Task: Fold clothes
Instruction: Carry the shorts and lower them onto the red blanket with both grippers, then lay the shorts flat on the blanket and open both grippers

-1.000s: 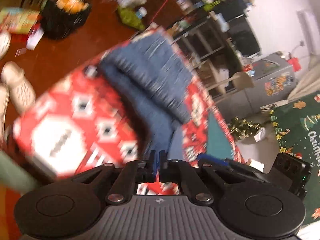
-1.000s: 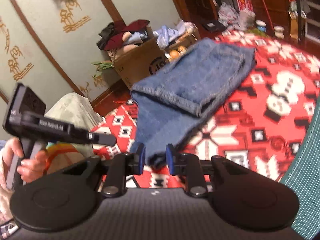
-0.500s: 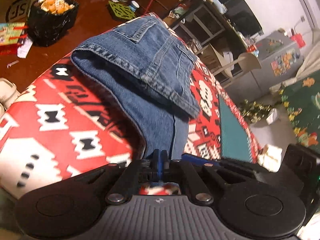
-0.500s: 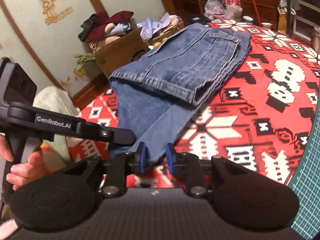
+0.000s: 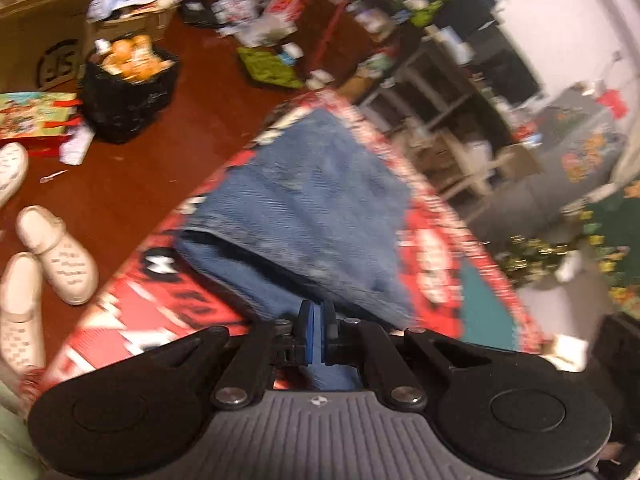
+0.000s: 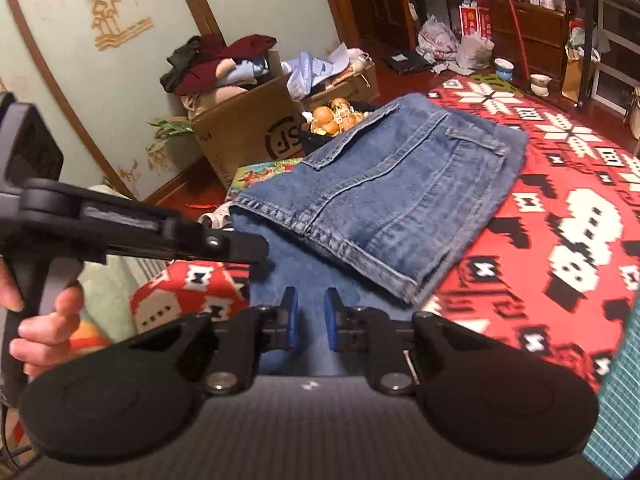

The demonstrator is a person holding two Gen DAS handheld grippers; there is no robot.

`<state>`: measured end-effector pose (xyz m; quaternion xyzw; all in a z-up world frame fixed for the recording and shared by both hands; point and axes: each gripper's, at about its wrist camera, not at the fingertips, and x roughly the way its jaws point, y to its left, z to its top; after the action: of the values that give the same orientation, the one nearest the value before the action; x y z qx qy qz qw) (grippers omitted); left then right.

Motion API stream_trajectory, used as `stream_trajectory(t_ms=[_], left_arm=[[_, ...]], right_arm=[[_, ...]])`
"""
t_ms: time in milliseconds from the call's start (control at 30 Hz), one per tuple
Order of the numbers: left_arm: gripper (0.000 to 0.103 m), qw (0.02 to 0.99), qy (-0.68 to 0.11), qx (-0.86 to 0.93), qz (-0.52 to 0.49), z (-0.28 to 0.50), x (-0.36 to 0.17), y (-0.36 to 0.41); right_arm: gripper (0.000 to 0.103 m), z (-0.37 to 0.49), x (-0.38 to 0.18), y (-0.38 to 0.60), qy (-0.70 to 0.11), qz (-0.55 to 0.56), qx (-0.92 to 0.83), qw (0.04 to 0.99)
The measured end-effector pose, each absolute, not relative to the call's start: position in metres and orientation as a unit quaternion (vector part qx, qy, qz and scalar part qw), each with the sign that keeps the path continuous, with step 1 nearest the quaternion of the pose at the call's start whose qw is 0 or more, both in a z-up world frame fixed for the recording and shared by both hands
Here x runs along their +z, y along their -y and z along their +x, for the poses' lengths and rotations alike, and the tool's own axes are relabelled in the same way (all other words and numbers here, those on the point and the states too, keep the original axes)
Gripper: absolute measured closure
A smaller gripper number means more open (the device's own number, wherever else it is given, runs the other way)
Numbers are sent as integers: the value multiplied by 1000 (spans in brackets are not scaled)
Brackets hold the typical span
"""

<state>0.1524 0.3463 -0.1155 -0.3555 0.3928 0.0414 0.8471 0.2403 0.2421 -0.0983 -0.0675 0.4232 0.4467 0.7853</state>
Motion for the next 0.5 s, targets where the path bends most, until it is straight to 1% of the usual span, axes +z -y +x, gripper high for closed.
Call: stream_trajectory(t_ms=[67,100,233,367,500], left_arm=[[101,834,-410,50,-366,153,-129,-350],[101,835,-406,51,-368,148,-132,-351],[101,843,-408,53,-347,139,-130,-345],[101,845,-414,46,-337,134,-123,-340],[101,853,-377,21,-360,134,-98,-348]], right_arm=[[88,244,-109,-250,-434,-68,442,782],[88,246,-114,-253,-440,-69,440,780],[88,239,-126,-251,-438,-75,445,777],[89,238,-115,-245,-447,-74,455,767],[89,248,-85,-234,-415,-35,451,790]])
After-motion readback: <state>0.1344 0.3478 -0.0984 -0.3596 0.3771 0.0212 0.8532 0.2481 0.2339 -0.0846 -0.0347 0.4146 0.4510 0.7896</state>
